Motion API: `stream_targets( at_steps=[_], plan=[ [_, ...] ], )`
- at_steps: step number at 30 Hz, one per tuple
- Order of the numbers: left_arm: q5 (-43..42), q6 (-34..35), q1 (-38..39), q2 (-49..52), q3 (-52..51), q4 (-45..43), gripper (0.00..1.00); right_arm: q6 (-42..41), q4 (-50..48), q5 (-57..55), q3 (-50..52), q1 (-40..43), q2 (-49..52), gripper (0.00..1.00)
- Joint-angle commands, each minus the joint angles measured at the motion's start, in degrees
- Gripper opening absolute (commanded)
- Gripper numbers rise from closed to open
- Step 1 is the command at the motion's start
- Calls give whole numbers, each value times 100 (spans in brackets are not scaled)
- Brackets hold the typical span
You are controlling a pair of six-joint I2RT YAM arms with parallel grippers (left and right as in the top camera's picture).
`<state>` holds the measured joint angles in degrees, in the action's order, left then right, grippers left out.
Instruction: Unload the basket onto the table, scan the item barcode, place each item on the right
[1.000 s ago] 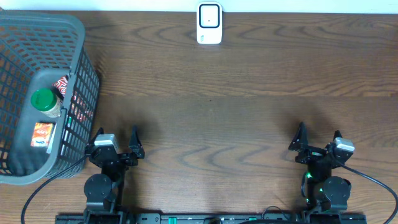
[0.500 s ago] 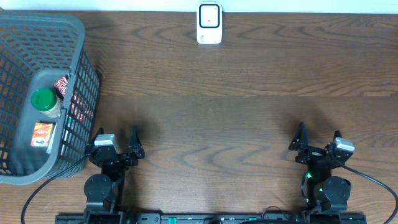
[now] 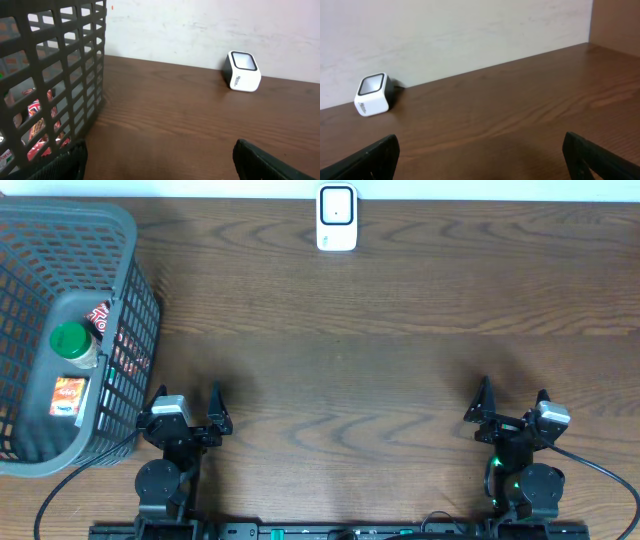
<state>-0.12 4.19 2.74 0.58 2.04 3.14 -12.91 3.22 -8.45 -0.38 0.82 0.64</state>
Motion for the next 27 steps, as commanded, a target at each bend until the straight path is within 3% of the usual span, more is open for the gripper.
stream_targets(
  at_steps=[1, 12, 16, 22, 27],
  plan=[
    [-52, -96, 17, -28, -179, 87, 91, 79, 22, -26, 7, -50, 11, 99],
    [-114, -39, 17, -28, -175, 15, 91, 79, 22, -26, 7, -50, 11, 99],
    [-1325, -350, 20, -24, -166, -24, 91, 79, 22, -24, 7, -50, 11, 99],
    [-1818, -592, 20, 190, 55, 107, 91, 79, 22, -26, 7, -50, 11, 99],
    [-2350, -616, 20, 942, 839, 127, 91, 79, 22, -26, 7, -50, 11, 99]
  ],
)
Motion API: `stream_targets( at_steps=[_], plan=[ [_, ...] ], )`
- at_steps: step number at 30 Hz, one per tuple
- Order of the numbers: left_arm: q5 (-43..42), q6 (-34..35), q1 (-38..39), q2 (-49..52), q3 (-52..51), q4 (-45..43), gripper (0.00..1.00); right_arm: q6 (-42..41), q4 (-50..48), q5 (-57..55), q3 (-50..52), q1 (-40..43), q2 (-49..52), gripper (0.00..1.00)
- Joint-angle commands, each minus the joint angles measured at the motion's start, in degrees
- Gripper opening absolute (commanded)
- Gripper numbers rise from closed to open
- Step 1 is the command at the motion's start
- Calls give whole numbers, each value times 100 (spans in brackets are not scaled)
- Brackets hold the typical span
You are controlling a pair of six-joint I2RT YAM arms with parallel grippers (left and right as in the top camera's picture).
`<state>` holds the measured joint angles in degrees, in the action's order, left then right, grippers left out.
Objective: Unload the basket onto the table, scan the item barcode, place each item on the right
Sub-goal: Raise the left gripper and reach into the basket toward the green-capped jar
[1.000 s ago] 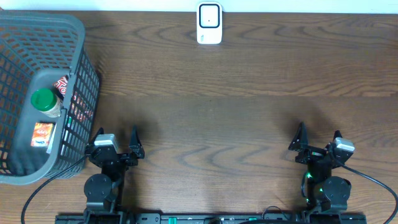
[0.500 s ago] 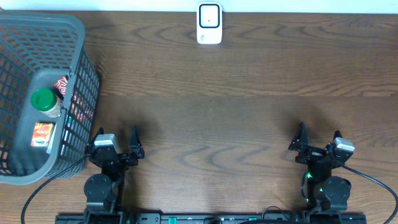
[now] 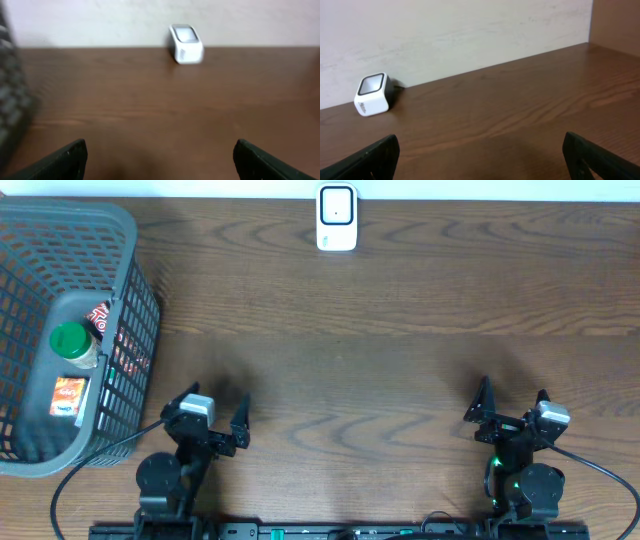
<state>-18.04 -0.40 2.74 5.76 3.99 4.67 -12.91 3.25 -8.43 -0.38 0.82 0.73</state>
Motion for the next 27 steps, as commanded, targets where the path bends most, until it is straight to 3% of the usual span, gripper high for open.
stream_targets(
  at_steps=[1, 6, 12, 19, 23, 27],
  plan=[
    [-557, -157, 20, 560, 789, -17, 91, 79, 20, -28, 7, -50, 2, 99],
    [-804, -175, 20, 1878, 2356, 750, 91, 79, 20, -26, 7, -50, 2, 99],
    [-1001, -173, 20, 3095, 4238, 2603, 91, 79, 20, -28, 7, -50, 2, 99],
    [-1840, -17, 17, 3233, 4481, 2822, 91, 79, 20, -26, 7, -50, 2, 99],
    [-1576, 247, 17, 3252, 4653, 2898, 91, 79, 20, -28, 7, -50, 2, 99],
    [-756, 267, 17, 3661, 5821, 3628, 91, 79, 20, -28, 7, -50, 2, 99]
  ],
)
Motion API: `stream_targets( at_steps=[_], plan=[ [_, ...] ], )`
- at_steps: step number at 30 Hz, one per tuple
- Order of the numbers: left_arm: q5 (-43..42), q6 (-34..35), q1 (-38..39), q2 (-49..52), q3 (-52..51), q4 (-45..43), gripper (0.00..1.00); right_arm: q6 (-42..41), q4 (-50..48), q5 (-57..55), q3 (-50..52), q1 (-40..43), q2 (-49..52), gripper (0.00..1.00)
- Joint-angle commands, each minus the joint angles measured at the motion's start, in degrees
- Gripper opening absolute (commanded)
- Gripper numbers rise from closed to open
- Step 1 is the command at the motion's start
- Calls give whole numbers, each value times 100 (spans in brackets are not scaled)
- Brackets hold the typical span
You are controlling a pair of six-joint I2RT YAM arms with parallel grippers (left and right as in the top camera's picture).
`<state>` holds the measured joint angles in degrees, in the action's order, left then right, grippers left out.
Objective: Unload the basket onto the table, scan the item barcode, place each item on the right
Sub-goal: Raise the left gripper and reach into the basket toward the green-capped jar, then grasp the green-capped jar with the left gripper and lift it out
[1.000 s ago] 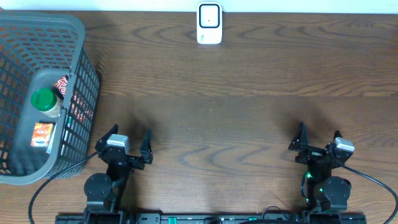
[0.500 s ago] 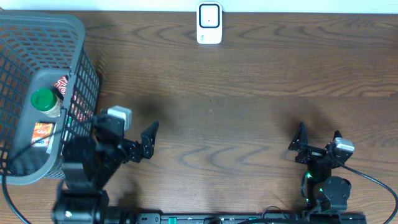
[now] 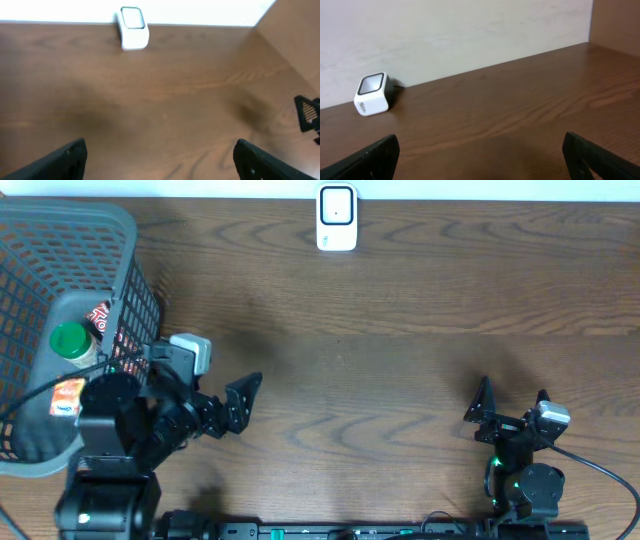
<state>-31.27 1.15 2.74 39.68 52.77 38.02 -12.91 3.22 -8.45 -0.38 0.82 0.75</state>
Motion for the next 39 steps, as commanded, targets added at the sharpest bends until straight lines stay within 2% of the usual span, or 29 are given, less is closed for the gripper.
stream_targets(
  at_steps=[1, 6, 9, 13, 21, 25, 30, 39],
  plan=[
    [754, 146, 17, 396, 1215, 446, 91, 79, 22, -24, 7, -50, 0, 99],
    [1810, 538, 17, 1307, 2988, 1405, 91, 79, 24, -24, 7, -50, 0, 99],
    [2763, 942, -13, 1845, 3967, 1858, 91, 79, 22, -26, 7, -50, 0, 99],
    [3807, 1327, -389, 2461, 4916, 2356, 91, 79, 22, -26, 7, -50, 0, 99],
    [3965, 1781, -2100, 3198, 4975, 2601, 91, 79, 22, -26, 7, -50, 0, 99],
    [3945, 2371, -2841, 3748, 4975, 2583, 91, 79, 22, -26, 7, -50, 0, 99],
    [3956, 2465, -3215, 4546, 4975, 2328, 91, 79, 22, -24, 7, -50, 0, 99],
    [4122, 2538, -3274, 6135, 4975, 1930, 91, 79, 22, -24, 7, -50, 0, 99]
  ],
)
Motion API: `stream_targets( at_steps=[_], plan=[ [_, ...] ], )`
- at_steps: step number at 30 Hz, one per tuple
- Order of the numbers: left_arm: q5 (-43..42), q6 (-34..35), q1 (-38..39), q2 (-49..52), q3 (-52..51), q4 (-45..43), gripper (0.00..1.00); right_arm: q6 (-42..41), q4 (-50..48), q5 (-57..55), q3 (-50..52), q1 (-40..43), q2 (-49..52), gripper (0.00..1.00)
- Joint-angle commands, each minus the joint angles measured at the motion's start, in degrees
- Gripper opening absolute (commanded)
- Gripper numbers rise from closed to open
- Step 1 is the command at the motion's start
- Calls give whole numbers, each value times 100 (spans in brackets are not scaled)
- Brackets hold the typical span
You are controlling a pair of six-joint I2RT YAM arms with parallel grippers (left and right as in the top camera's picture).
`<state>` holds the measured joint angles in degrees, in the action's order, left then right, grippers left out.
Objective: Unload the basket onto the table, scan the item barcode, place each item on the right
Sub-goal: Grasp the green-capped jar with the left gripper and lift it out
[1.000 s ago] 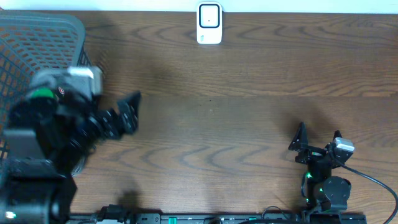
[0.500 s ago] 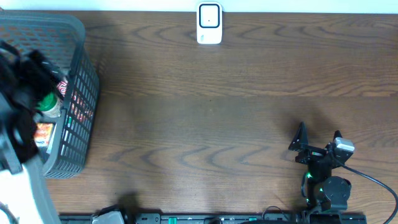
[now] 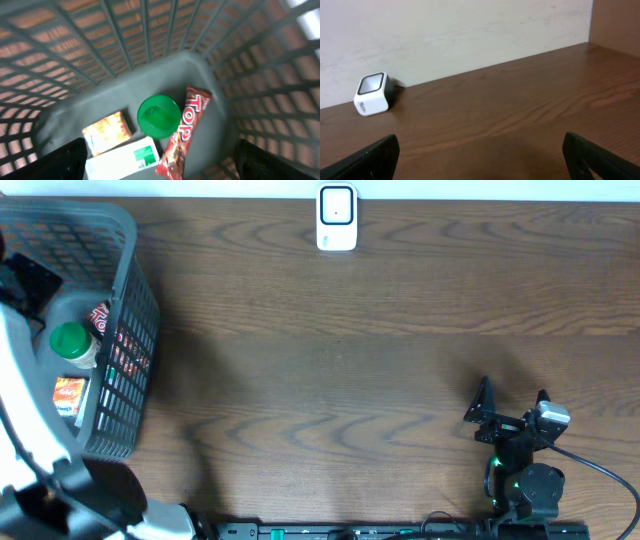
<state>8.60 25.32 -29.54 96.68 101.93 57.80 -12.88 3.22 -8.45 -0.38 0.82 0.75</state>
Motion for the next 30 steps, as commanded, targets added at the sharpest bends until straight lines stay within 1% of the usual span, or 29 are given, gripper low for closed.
stream_targets(
  at_steps=[1, 6, 15, 21, 30],
  plan=[
    [133, 162, -57, 577, 59, -72, 91, 76, 22, -26, 7, -50, 0, 99],
    [133, 289, -57, 1169, 57, -199, 91, 76, 22, -26, 7, -50, 0, 99],
    [133, 308, -85, 1847, 50, -111, 91, 76, 22, -26, 7, -50, 0, 99],
    [120, 481, -168, 2061, -153, -160, 92, 76, 22, -26, 7, -50, 0, 99],
    [87, 481, -168, 2402, -376, -372, 92, 76, 22, -26, 7, -50, 0, 99]
  ],
)
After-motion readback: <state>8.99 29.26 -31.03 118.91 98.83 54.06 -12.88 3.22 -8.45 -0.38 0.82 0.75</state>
